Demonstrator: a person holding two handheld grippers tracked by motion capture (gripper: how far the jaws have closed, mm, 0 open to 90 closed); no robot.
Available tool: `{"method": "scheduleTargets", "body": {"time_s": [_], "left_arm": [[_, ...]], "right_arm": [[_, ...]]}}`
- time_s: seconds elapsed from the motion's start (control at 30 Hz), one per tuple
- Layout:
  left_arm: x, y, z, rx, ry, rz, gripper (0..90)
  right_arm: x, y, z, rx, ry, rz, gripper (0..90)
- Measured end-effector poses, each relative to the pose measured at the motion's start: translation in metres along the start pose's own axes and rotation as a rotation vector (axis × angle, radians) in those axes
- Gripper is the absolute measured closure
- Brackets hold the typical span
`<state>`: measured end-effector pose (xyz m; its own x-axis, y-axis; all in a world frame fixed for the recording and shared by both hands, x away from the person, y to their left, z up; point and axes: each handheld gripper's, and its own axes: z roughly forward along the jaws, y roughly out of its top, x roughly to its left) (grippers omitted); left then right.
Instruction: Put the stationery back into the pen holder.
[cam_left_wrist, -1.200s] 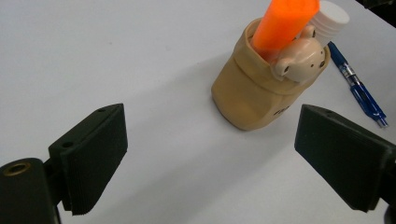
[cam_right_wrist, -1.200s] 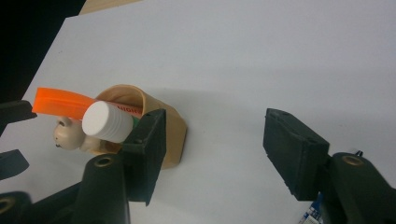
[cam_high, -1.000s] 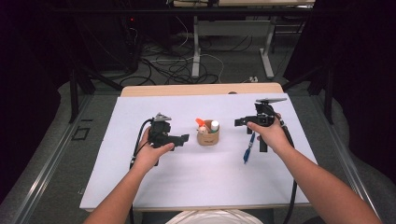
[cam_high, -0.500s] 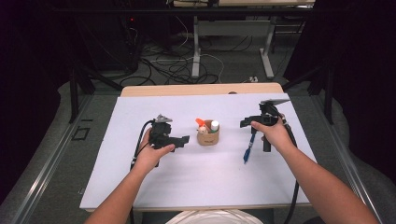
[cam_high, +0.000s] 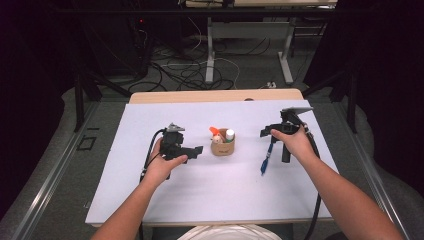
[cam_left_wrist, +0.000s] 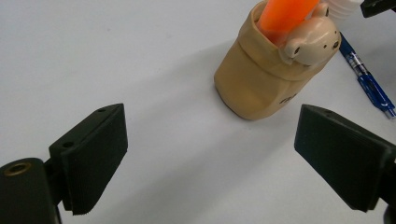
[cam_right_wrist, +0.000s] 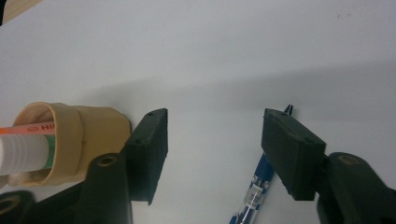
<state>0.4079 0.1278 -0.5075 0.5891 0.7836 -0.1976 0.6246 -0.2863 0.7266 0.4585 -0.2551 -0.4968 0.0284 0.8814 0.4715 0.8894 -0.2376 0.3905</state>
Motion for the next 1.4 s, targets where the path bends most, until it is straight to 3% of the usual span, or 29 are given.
{"method": "scheduleTargets", "body": {"time_s": [0.17,0.33,0.57,0.67,1.17,1.2,1.4], "left_arm": [[0.0,0.0,0.0,0.004,0.002,0.001,9.6],[0.0,0.0,0.001,0.006,0.001,0.0,9.6],[0.0,-0.001,0.001,0.009,0.0,0.002,9.6],[0.0,-0.001,0.002,0.009,0.0,0.002,9.6],[0.0,-0.001,0.003,0.012,-0.002,0.0,9.7],[0.0,-0.001,0.003,0.012,-0.002,0.0,9.7],[0.0,-0.001,0.003,0.019,0.001,0.007,9.7]], "right_arm": [[-0.001,0.0,0.002,-0.001,0.003,0.022,46.2],[-0.001,0.0,0.004,-0.002,-0.006,0.074,51.4],[-0.006,0.001,0.004,0.065,-0.032,0.124,55.8],[-0.009,0.0,0.006,0.056,-0.051,0.139,58.6],[-0.026,-0.002,0.017,0.106,-0.092,0.183,68.8],[-0.025,-0.002,0.017,0.11,-0.097,0.208,69.1],[-0.028,-0.002,0.019,0.117,-0.098,0.196,70.7]]}}
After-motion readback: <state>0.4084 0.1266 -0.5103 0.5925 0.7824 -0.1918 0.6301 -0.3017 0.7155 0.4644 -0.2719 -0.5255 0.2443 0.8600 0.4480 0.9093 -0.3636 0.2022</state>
